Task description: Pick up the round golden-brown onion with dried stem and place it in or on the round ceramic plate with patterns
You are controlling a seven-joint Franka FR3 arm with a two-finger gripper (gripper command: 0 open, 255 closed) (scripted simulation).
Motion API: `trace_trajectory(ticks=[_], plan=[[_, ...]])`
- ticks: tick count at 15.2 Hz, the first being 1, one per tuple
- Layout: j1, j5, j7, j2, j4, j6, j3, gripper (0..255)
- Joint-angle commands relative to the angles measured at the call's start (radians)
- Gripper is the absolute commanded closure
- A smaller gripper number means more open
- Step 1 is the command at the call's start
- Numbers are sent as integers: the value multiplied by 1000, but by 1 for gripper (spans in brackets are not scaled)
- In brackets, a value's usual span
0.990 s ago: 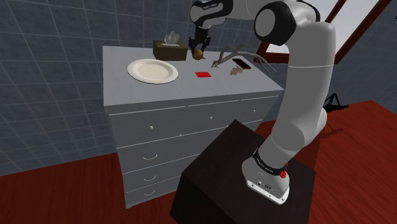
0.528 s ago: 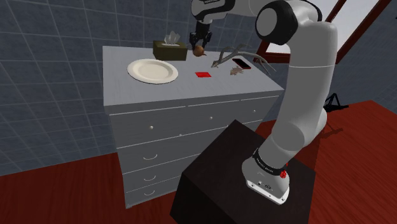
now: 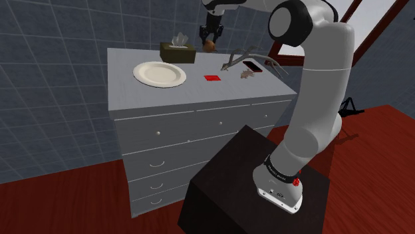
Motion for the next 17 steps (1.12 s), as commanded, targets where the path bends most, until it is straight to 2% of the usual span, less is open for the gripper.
trace_trajectory(ticks=[1,3,10,17], plan=[[-1,0,-2,-1,26,-28,0,255],[-2,1,-4,0,51,-52,0,255],[118,-53,146,-106,-79,-42,27,255],[227,-96,300,-160,-129,-66,67,255]])
